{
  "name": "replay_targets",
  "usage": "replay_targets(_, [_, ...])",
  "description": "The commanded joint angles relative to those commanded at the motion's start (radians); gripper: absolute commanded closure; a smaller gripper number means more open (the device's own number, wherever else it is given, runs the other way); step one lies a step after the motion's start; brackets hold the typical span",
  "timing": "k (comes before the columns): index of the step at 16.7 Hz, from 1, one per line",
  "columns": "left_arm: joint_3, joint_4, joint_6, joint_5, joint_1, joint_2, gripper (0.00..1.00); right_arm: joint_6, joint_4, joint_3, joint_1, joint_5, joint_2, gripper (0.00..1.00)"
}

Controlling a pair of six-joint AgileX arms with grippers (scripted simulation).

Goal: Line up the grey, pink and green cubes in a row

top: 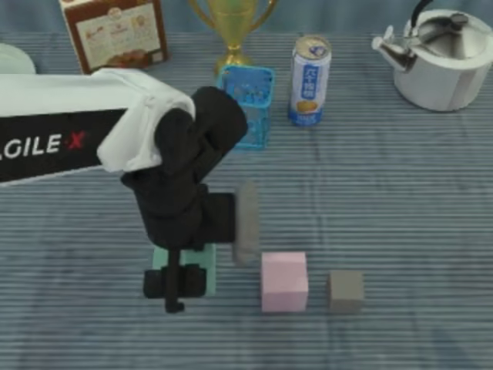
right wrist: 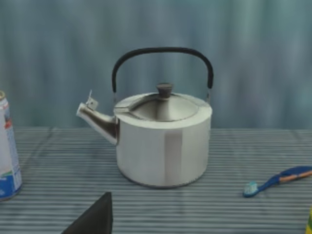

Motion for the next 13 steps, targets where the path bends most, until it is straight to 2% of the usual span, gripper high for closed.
replay_targets(3, [-0.060, 0.098, -0.004, 0.000, -0.001, 0.041, 1.00, 0.000, 0.000, 0.000, 0.000, 0.000, 0.000, 0.00])
replay_targets(8, [-0.072, 0.113, -0.003, 0.001, -0.002, 0.049, 1.00, 0.000, 0.000, 0.000, 0.000, 0.000, 0.000, 0.00])
replay_targets(13, [-0.072, 0.113, -0.003, 0.001, -0.002, 0.049, 0.62, 0.000, 0.000, 0.000, 0.000, 0.000, 0.000, 0.00])
